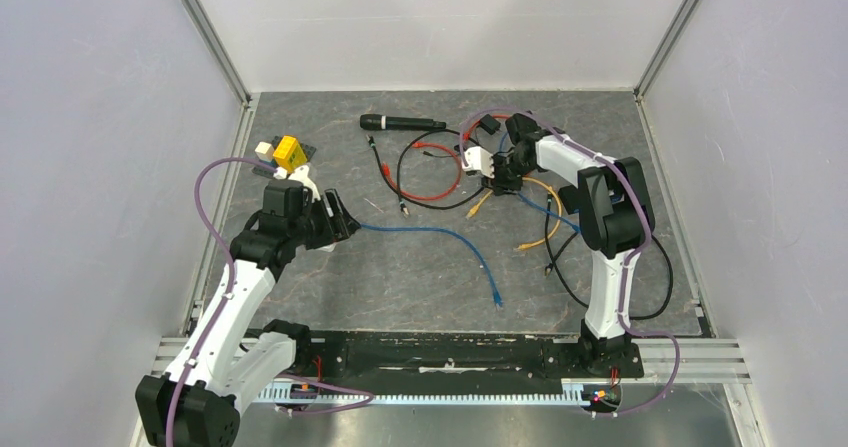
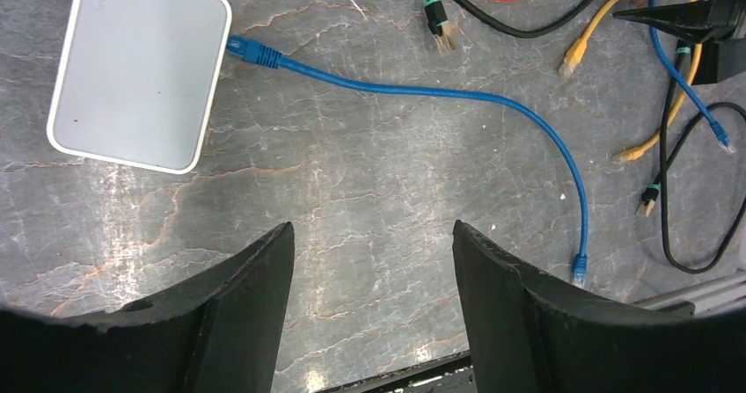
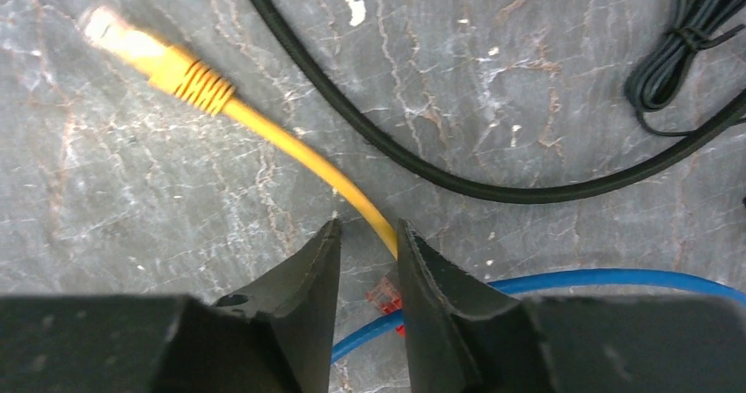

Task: Insert the plug into the switch port
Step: Pick up the connector from the center of the board.

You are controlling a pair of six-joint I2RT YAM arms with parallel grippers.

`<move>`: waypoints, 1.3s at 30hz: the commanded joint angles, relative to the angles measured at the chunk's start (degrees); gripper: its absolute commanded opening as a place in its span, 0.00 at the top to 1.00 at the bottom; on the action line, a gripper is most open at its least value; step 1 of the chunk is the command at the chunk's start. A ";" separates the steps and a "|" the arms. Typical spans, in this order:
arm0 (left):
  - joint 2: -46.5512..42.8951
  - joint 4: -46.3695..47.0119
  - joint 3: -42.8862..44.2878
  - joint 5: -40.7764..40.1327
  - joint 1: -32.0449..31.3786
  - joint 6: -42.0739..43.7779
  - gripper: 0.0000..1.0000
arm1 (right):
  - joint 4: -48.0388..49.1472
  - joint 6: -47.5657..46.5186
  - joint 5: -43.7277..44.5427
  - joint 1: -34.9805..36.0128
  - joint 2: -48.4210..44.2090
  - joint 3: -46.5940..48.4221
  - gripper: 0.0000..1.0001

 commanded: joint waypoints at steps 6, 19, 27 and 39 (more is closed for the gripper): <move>-1.22 2.73 -0.92 4.72 -0.14 -2.56 0.29 | -10.39 -3.42 -2.64 0.93 -0.46 -4.30 0.81; -1.16 6.19 -3.64 8.57 -0.14 -8.38 0.30 | -5.68 9.43 0.39 11.32 1.66 -4.25 0.84; -0.66 6.68 -4.87 7.89 -0.14 -9.42 0.30 | 0.96 2.45 -5.69 13.13 -5.44 -13.63 0.71; 1.29 6.46 -4.25 7.39 -0.05 -9.44 0.30 | 0.42 -3.23 -6.12 17.05 -5.36 -15.88 0.65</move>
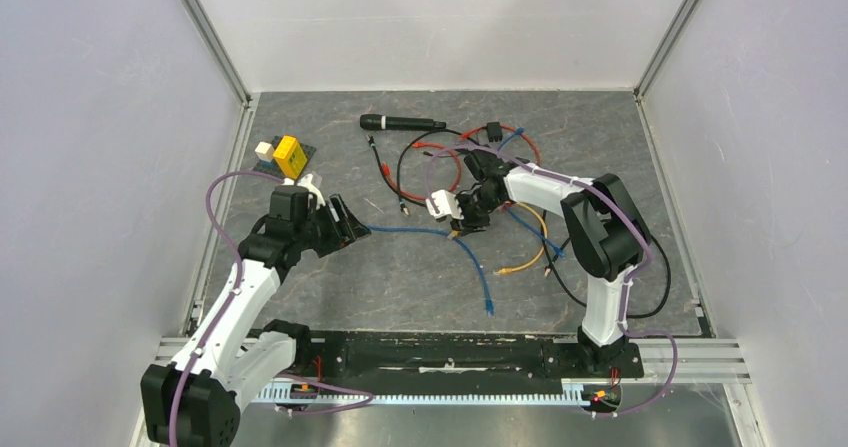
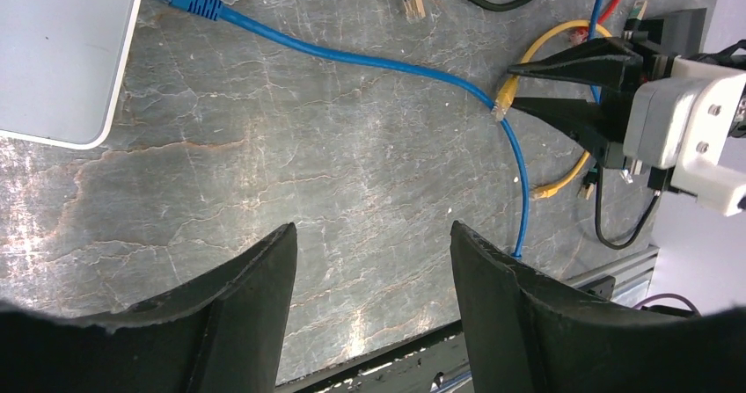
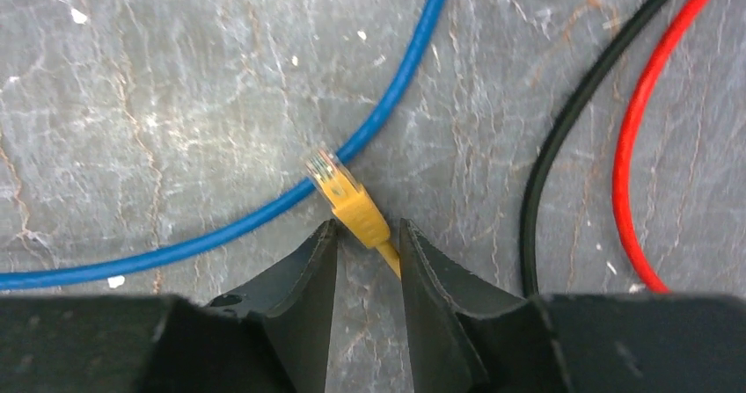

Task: Insert the plug into the switch port
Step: Pick up the connector from the center of the board, then insert the connector into the switch port.

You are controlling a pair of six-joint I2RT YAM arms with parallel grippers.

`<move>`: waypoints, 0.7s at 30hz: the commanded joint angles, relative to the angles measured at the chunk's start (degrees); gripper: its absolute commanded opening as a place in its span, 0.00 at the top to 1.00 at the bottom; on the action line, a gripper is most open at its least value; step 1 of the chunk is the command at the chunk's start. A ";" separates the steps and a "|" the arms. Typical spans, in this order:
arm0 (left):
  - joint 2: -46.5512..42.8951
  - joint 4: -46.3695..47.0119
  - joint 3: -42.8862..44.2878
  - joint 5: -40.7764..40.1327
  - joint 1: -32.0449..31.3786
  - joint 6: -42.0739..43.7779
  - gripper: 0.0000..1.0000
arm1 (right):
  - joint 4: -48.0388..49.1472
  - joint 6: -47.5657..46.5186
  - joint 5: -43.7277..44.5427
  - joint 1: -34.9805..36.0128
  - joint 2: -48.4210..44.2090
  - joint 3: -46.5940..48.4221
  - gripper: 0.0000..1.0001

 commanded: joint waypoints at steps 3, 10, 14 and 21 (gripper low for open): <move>0.00 1.37 0.97 0.11 0.04 -1.45 0.30 | -2.67 -2.37 2.26 2.65 2.27 -3.02 0.65; 0.75 -4.56 4.49 -14.70 0.52 -5.22 0.29 | 0.81 0.09 5.16 2.72 1.03 -1.84 1.00; 0.01 -7.81 5.66 -29.79 1.04 -10.87 0.28 | 3.45 4.83 9.24 2.75 -2.89 5.88 1.00; -1.48 -9.00 6.75 -40.85 5.77 -17.84 0.32 | 9.49 14.79 14.82 4.09 -5.25 17.81 1.00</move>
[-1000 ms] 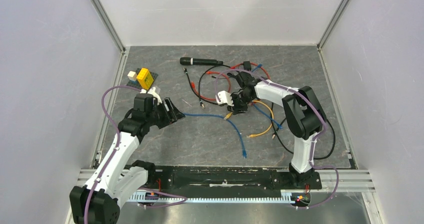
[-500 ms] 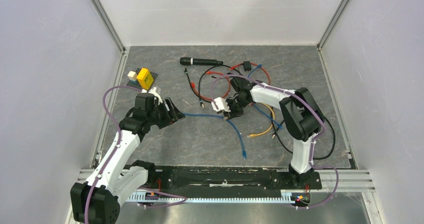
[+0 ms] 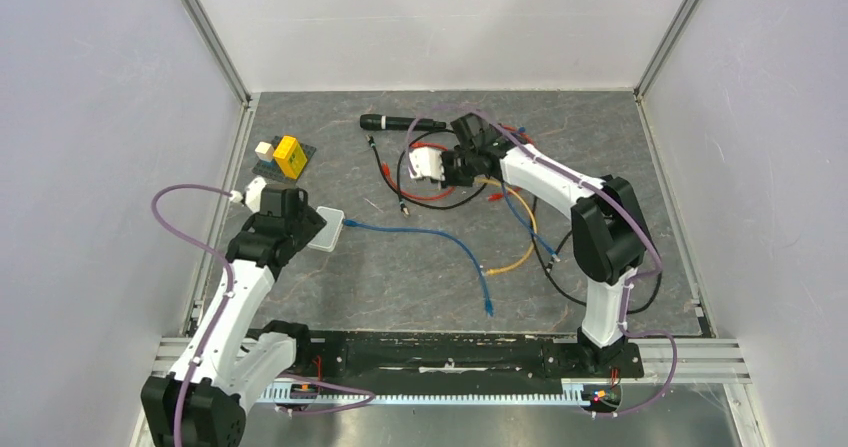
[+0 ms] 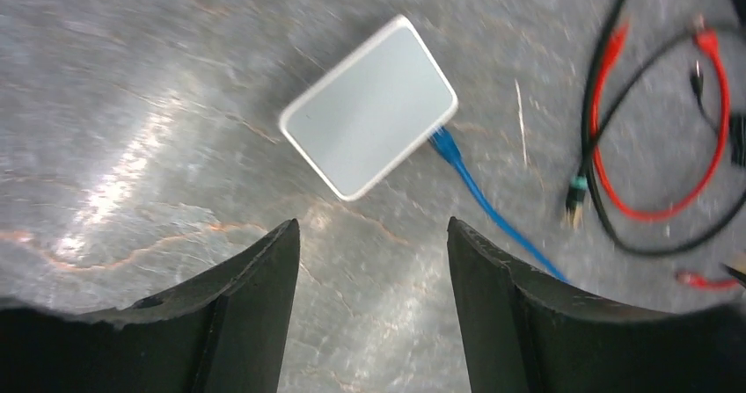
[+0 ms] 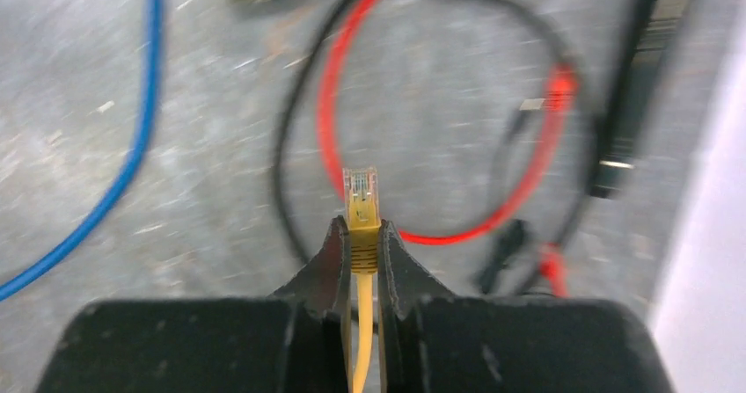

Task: Insert the plug into the switch port
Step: Insert the connector into the switch port.

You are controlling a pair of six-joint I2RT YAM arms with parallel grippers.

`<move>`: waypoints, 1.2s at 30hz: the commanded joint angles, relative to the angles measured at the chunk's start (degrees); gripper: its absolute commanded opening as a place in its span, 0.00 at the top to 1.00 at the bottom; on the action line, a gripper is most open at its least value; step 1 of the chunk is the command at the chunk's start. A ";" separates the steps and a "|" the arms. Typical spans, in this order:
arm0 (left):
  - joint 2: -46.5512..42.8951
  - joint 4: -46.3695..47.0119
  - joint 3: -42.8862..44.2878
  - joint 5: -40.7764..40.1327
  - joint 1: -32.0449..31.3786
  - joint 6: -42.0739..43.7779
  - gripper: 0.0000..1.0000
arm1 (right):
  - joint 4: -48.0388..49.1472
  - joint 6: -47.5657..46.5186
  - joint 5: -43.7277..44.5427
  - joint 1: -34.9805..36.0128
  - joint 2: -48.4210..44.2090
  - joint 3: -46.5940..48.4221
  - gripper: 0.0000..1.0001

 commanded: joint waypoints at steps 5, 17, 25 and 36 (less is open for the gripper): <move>6.42 5.74 3.43 6.73 14.60 -3.42 0.28 | 16.99 18.90 15.25 7.11 -2.02 1.06 1.00; 24.45 10.44 5.18 19.65 27.35 3.37 0.39 | 27.80 31.92 28.40 22.99 8.19 -0.11 1.00; 28.61 14.29 4.03 26.70 30.22 7.62 0.54 | 29.32 39.62 30.56 25.91 11.96 2.94 1.00; 34.66 12.89 4.42 31.97 30.55 10.23 0.81 | 31.20 46.95 21.75 26.99 15.07 5.62 1.00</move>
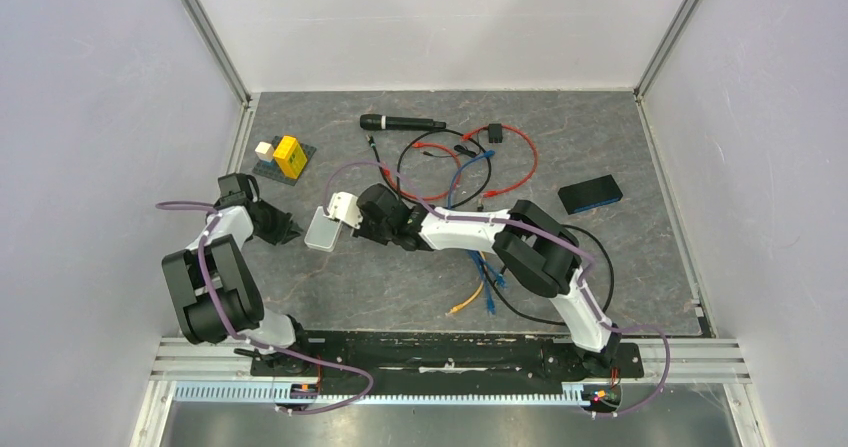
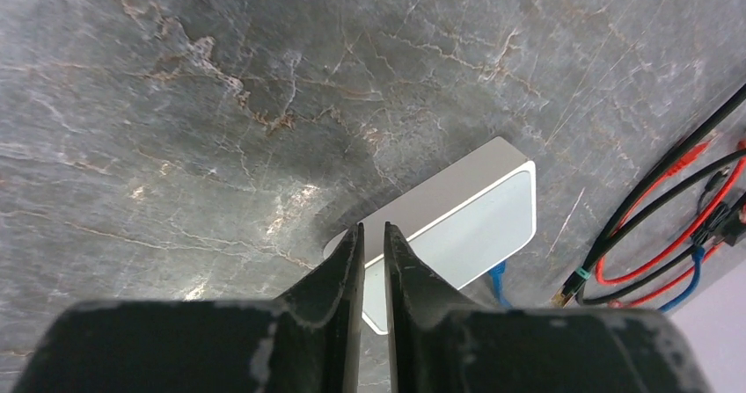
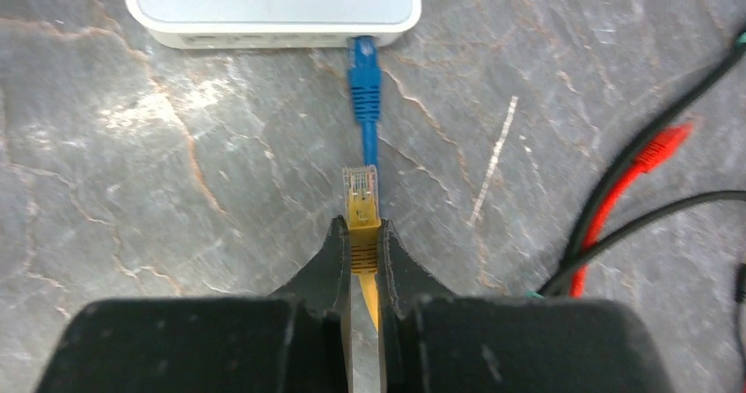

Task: Insert the plug into the switch port
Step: Insert the connector into the switch port.

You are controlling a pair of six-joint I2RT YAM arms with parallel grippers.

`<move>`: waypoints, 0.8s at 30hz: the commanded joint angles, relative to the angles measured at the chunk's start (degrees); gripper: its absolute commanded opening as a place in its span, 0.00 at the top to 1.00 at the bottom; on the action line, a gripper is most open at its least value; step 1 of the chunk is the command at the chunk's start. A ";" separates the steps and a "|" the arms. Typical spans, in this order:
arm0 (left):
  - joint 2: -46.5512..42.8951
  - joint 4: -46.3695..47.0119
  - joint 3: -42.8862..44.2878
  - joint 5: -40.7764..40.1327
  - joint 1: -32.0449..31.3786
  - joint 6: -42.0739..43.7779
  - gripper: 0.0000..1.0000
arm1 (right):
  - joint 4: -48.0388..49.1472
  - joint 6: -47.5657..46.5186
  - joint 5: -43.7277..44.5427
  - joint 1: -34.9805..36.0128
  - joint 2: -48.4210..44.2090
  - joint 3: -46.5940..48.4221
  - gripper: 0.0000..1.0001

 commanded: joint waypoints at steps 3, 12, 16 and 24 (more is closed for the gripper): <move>1.93 -0.73 1.10 4.35 0.21 4.60 0.84 | 3.75 5.63 -7.39 1.32 2.67 3.89 1.00; 2.44 -1.06 0.18 6.61 0.21 5.10 0.83 | 4.11 7.45 -5.17 3.00 8.52 9.80 1.00; 1.50 -1.66 -0.15 6.65 0.21 5.42 0.83 | 3.64 8.08 -1.66 3.01 10.13 11.23 1.00; 2.10 -1.69 0.02 6.85 0.21 5.74 0.82 | -2.14 7.06 -0.28 3.07 11.43 14.35 1.00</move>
